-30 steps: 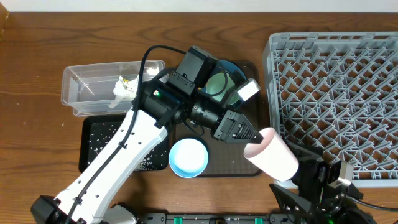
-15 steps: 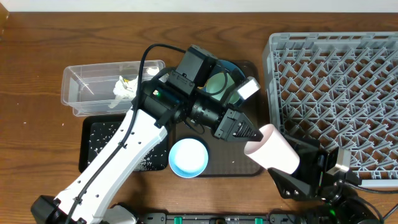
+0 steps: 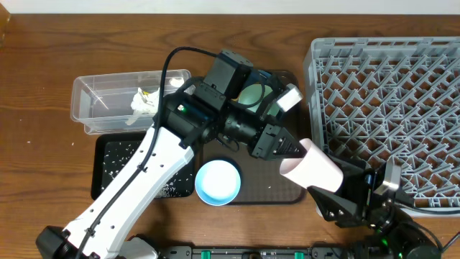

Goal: Sort waste into correct bins and load items into the dishwasher rack
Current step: 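Grasp the pink cup with the right gripper and open the left, then carry the pink cup right into the dish rack and lower it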

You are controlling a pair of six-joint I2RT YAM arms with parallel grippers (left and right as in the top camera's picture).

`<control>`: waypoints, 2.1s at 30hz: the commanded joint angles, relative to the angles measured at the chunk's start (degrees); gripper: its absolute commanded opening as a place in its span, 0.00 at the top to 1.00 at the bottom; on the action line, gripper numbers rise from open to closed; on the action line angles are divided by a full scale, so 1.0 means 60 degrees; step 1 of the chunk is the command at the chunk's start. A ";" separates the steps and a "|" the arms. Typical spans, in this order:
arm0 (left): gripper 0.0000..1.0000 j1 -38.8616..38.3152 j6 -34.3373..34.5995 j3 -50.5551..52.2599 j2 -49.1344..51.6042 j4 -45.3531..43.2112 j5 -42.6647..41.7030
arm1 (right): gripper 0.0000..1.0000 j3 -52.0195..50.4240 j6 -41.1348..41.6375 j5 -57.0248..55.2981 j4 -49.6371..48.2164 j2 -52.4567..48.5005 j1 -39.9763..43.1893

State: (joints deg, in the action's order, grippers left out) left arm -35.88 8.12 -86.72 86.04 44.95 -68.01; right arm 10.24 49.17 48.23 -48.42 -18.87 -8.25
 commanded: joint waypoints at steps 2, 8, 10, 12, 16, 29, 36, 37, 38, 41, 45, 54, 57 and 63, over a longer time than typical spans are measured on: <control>0.77 0.0433 0.0597 0.0062 0.0018 -0.0051 0.1712 | 0.48 0.0142 -0.0109 0.0160 0.0565 -0.0011 0.0062; 0.67 0.2069 0.0882 0.0058 0.0018 -0.0051 0.2033 | 0.51 0.0142 -0.0718 -0.0007 0.1552 -0.0098 0.0062; 0.65 0.2685 0.0885 0.0058 0.0018 -0.0007 0.2033 | 0.51 0.0142 -0.1042 -0.0204 0.1807 -0.0178 0.0062; 0.65 0.3260 0.0885 0.0058 0.0018 0.0146 0.2033 | 0.51 0.0142 -0.1330 -0.0506 0.2167 -0.0306 0.0062; 0.64 0.3865 0.0849 0.0062 0.0018 0.0750 0.2040 | 0.54 0.0142 -0.1778 -0.1326 0.3100 -0.0750 0.0062; 0.43 0.3923 0.0554 0.0062 0.0018 0.3020 0.5654 | 0.61 0.2233 -0.2983 -0.3599 0.5504 -0.3679 0.0062; 0.16 0.3927 0.0554 0.0062 0.0018 0.3213 0.6535 | 0.61 0.5453 -0.4561 -0.4947 0.8972 -0.5621 0.0062; 0.15 0.3927 0.0554 0.0062 0.0018 0.3213 0.6532 | 0.61 0.5890 -0.4783 -0.5315 0.9402 -0.5920 0.0062; 0.15 0.3927 0.0554 0.0062 0.0018 0.3213 0.6532 | 0.62 0.6186 -0.4929 -0.5595 0.9697 -0.6127 0.0062; 0.12 0.3927 0.0554 0.0062 0.0018 0.3209 0.6532 | 0.61 0.6958 -0.5351 -0.6495 1.0462 -0.6772 0.0062; 0.11 0.3927 0.0554 0.0062 0.0018 0.3209 0.6528 | 0.59 0.7384 -0.5708 -0.7705 1.0881 -0.7468 0.0069; 0.11 0.3934 0.0554 0.0062 0.0018 0.3213 0.6528 | 0.59 0.7384 -0.5785 -0.9078 1.1588 -0.8444 0.0244; 0.11 0.3934 0.0554 0.0062 0.0018 0.3213 0.6528 | 0.58 0.7384 -0.5781 -0.9078 1.1810 -0.8659 0.0346; 0.10 0.3934 0.0554 0.0062 0.0018 0.3213 0.6528 | 0.58 0.7384 -0.5781 -0.9074 1.2109 -0.9118 0.0590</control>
State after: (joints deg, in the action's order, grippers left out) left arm -12.47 11.94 -86.65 86.08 64.12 -29.56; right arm 53.32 15.40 -5.04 23.83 -72.64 -5.45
